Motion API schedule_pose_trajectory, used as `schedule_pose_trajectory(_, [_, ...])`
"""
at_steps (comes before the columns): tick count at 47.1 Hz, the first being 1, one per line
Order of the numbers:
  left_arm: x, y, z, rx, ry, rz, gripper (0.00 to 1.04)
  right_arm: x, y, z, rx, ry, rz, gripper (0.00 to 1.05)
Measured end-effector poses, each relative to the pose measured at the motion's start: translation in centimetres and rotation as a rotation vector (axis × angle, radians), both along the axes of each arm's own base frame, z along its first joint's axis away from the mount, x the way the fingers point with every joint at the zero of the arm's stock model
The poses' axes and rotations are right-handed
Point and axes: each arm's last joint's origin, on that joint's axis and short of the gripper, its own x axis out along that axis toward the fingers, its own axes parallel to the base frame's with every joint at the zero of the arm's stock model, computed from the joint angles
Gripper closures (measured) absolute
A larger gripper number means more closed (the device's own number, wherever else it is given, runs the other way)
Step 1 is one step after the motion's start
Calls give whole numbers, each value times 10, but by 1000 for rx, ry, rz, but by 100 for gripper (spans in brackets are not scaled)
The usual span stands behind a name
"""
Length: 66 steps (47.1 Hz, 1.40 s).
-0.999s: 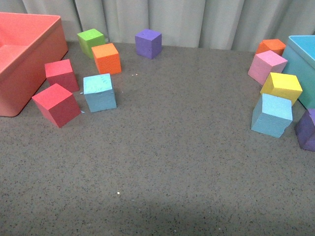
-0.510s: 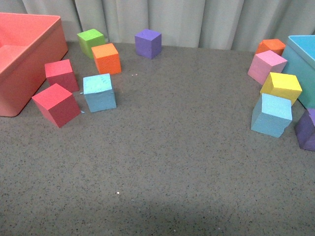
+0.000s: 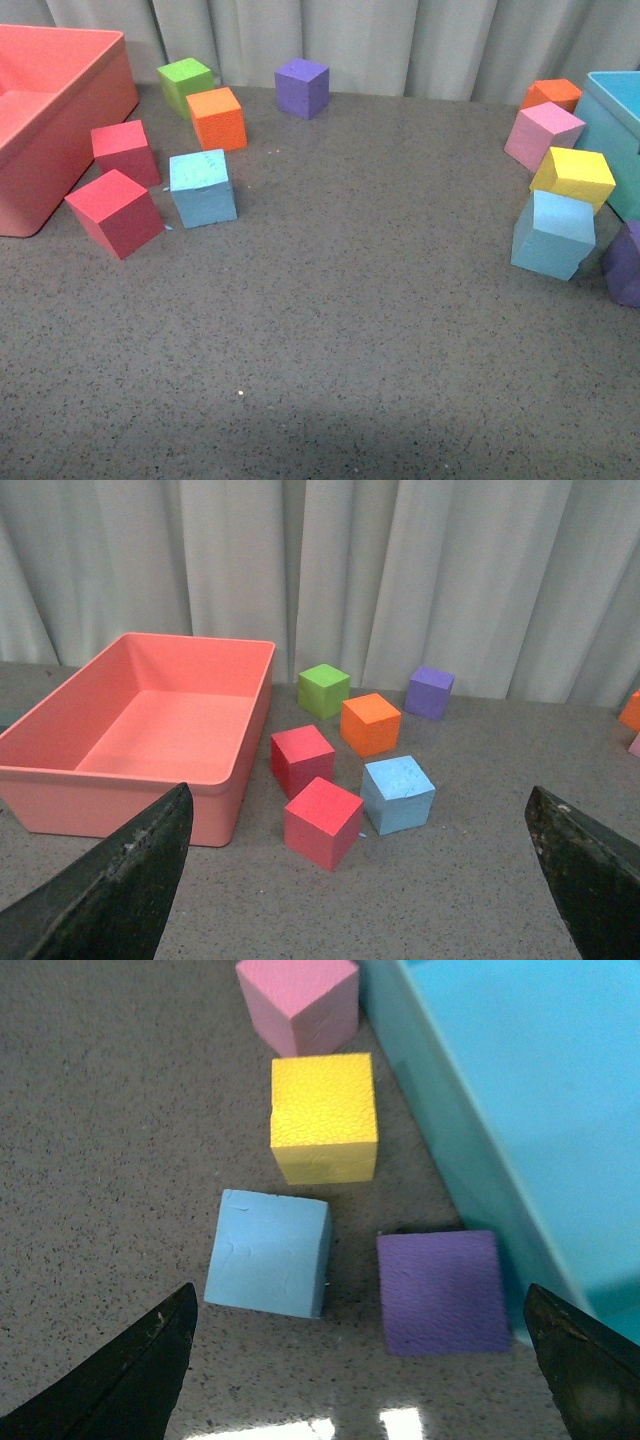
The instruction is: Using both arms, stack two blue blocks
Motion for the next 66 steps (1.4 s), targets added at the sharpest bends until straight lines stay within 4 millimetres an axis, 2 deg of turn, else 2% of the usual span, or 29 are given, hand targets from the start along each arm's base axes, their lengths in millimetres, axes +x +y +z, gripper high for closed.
schedule_pose_trajectory(8, [0, 0, 0, 0, 0, 0, 7, 33, 9, -10, 42, 66, -7, 10])
schedule_pose_trajectory(15, [0, 0, 0, 0, 0, 0, 7, 55, 26, -33, 82, 166, -3, 10])
schedule_pose_trajectory(26, [0, 0, 0, 0, 0, 0, 7, 64, 35, -68, 28, 300, -47, 10])
schedule_pose_trajectory(42, [0, 0, 0, 0, 0, 0, 7, 86, 37, -87, 48, 361, -57, 10])
schedule_pose_trajectory(54, [0, 0, 0, 0, 0, 0, 7, 93, 38, -90, 64, 407, -64, 52])
schedule_pose_trajectory(59, [0, 0, 0, 0, 0, 0, 7, 94, 47, -83, 80, 379, -34, 59])
schedule_pose_trajectory(66, [0, 0, 0, 0, 0, 0, 7, 94, 66, -68, 103, 348, 37, 61])
